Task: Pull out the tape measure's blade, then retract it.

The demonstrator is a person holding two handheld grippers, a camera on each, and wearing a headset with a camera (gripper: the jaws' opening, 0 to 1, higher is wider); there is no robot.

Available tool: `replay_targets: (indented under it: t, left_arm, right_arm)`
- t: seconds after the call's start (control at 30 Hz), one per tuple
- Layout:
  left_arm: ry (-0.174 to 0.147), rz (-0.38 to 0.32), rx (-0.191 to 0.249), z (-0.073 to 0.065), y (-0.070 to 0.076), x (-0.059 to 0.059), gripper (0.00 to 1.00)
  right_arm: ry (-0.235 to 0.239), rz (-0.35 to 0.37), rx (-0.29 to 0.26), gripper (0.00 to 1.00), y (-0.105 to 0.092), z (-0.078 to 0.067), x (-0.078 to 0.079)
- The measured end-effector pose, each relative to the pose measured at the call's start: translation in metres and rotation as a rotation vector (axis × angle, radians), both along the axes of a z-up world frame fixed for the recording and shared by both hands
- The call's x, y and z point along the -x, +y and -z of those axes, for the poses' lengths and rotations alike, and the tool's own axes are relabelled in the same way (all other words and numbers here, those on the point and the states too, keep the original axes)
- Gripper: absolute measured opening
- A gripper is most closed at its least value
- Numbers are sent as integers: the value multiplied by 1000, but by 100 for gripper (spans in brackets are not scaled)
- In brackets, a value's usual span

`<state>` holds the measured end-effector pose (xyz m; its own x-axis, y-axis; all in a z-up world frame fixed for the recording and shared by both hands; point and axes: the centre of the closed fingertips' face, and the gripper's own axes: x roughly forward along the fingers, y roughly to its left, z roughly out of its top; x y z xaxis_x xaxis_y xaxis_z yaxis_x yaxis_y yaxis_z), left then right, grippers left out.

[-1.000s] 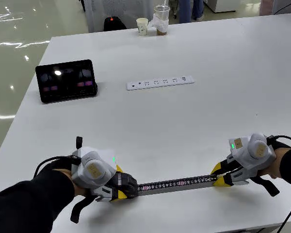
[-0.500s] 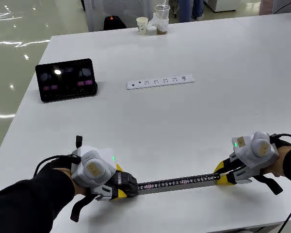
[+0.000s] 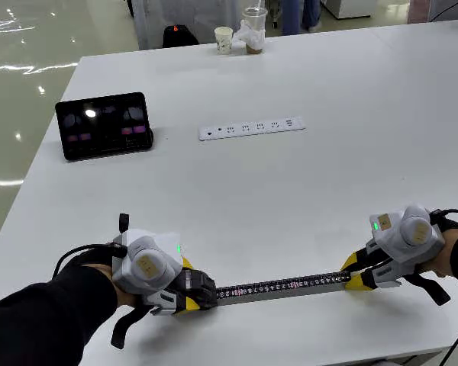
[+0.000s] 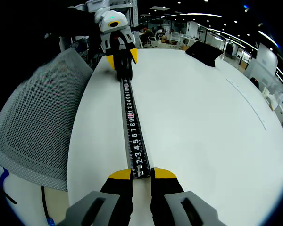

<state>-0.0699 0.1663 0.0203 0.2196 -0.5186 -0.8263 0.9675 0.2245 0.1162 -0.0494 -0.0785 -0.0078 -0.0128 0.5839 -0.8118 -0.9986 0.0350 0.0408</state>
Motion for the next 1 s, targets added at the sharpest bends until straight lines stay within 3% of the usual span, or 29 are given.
replay_targets:
  t: [0.3,0.43,0.63,1.0]
  left_arm:
    - [12,-19,19,0,-1,-2,31]
    - [2,-18,32,0,-1,-1,32]
    - [-8,-24,10,1,-2,-2,32]
    - [22,-49,-10,0,3,-3,33]
  right_arm:
    - [13,14,4,11,1,0,0]
    - [14,12,25,12,1,1,0]
    - [8,14,52,12,1,3,-1]
    - [-24,-3,97,13,1,4,-1]
